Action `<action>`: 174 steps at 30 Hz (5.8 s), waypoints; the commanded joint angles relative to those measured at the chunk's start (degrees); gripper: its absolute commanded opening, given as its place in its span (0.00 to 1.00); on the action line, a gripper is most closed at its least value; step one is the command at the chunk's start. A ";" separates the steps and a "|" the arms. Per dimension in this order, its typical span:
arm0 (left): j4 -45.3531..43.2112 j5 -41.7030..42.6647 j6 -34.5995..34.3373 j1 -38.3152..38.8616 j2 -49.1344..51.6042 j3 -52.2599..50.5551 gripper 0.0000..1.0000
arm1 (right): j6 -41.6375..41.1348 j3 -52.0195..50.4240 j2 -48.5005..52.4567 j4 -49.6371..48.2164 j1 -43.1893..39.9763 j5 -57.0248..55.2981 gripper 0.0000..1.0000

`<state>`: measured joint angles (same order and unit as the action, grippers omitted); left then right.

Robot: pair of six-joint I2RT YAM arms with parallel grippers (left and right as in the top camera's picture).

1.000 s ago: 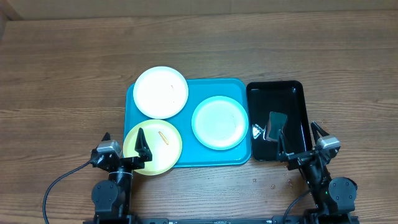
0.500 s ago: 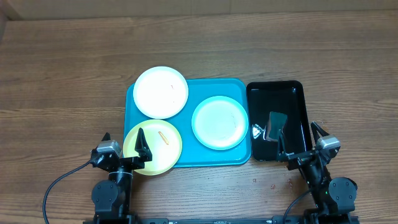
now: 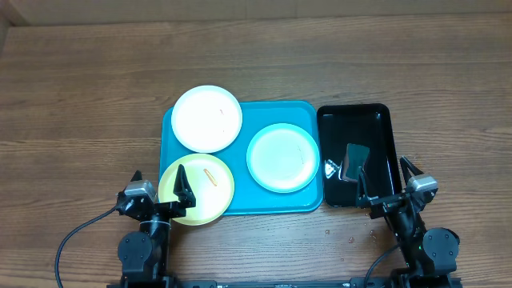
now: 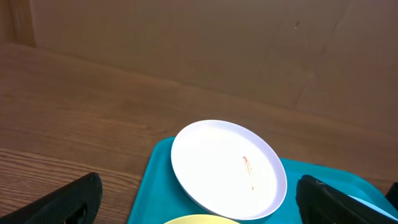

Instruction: Clean dirty plates on tray and stack at the side

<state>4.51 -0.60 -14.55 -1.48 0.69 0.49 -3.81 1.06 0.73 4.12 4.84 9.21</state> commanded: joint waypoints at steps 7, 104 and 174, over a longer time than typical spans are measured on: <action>-0.07 0.63 1.07 0.35 -0.37 -0.22 1.00 | 0.28 -0.61 -0.57 -0.24 -0.42 0.33 1.00; 7.08 12.61 -6.01 0.35 2.69 17.40 1.00 | 0.28 -0.61 -0.57 -0.24 -0.42 0.33 1.00; 21.38 4.31 -16.81 28.26 90.53 50.23 0.26 | 0.31 -0.61 -0.57 -0.24 -0.42 0.33 1.00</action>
<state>26.06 6.02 -30.92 25.96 90.35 50.96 -3.81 1.06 0.73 4.10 4.86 9.21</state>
